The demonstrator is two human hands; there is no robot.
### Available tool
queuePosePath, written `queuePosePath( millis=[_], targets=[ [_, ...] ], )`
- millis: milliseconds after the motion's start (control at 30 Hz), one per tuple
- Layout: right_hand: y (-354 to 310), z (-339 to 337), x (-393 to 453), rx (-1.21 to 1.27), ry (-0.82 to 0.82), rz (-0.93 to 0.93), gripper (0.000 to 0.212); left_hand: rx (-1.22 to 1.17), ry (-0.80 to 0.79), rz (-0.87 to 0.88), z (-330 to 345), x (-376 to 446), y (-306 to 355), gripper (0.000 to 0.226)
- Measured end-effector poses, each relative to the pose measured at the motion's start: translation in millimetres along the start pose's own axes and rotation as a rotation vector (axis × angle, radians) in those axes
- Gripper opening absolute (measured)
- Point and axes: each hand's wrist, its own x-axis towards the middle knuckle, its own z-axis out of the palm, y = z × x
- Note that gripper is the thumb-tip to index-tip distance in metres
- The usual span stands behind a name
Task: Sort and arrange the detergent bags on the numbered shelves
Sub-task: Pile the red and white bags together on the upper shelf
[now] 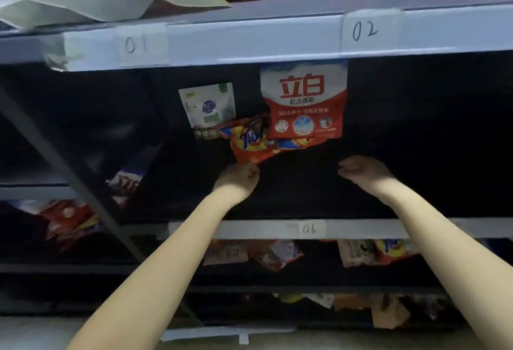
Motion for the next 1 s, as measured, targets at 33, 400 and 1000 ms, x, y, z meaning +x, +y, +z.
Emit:
queuePosePath(
  millis=[33, 400, 1000],
  targets=[
    [3.3, -6.1, 17.9, 0.034, 0.017, 0.011, 0.039, -0.038, 0.016, 0.011, 1.3, 14.3, 5.2, 0.032],
    [-3.4, -41.2, 159.5, 0.43, -0.095, -0.099, 0.044, -0.853, 0.08, -0.175, -16.8, 172.8, 58.3, 0.073],
    [71.0, -7.9, 3.0, 0.651, -0.08, -0.009, 0.032, -1.415, 0.04, -0.191, 67.1, 58.9, 70.6, 0.031]
  ],
)
